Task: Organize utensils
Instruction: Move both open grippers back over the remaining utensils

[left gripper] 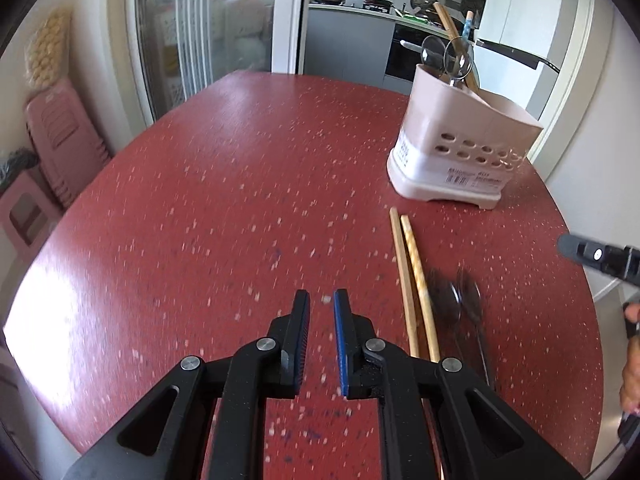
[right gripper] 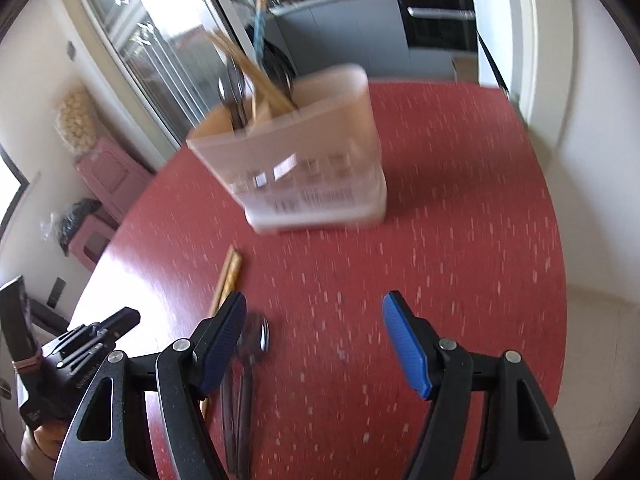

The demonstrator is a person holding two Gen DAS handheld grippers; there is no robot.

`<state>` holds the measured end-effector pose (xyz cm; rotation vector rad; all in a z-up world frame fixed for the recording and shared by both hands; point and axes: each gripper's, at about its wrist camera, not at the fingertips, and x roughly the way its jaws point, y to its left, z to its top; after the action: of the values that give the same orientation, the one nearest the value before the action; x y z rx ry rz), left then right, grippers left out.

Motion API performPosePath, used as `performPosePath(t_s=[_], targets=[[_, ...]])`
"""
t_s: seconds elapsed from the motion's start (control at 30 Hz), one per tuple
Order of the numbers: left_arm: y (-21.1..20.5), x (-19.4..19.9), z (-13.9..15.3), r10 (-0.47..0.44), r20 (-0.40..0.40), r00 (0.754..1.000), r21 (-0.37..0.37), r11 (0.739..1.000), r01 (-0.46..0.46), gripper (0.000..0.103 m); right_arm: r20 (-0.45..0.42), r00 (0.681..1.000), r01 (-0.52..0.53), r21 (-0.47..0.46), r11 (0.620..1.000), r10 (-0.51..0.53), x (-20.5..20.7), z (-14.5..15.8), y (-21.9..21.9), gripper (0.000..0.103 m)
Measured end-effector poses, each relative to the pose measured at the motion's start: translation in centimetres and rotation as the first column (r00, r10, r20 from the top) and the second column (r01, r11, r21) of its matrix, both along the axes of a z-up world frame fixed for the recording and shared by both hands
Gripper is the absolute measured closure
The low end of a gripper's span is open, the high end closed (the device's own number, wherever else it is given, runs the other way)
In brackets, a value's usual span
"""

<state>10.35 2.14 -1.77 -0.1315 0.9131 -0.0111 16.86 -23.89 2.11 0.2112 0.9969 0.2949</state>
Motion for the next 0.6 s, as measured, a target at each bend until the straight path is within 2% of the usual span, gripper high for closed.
performPosePath(t_s=[0.2,0.3,0.33,0.37,0.47,0.6], targets=[[0.7,-1.6,-0.8,0.009,-0.009,1.0,-0.018,1.0,-0.009,0.061,-0.066,0.998,0.004,-0.024,1.0,-0.006,-1.6,-1.5,1.2,0.028],[0.9,-1.7,-1.3,0.011,-0.023,1.0,-0.032,0.999,-0.012,0.061,-0.094,0.996,-0.002,-0.034,0.999,-0.001,-1.8,-2.0,2.0,0.025],[1.0,-1.8,-1.5,0.01,-0.03,0.999,-0.036,0.999,-0.011,0.042,-0.1,0.995,-0.006,-0.037,0.999,0.002,-1.7,-2.1,2.3,0.024],[1.1,-1.8,-1.7,0.011,-0.04,0.999,-0.041,0.999,-0.013,0.0,-0.107,0.994,-0.013,-0.045,0.999,0.008,-1.7,-2.1,2.6,0.024],[1.2,-2.0,-1.6,0.025,-0.007,1.0,-0.036,0.999,-0.025,0.0,-0.129,0.991,-0.034,-0.06,0.998,0.026,-1.9,-2.4,3.4,0.022],[0.9,-1.3,-2.0,0.005,-0.023,1.0,-0.006,1.0,-0.005,0.0,-0.181,0.983,-0.058,-0.083,0.995,0.042,-1.7,-3.3,4.6,0.022]])
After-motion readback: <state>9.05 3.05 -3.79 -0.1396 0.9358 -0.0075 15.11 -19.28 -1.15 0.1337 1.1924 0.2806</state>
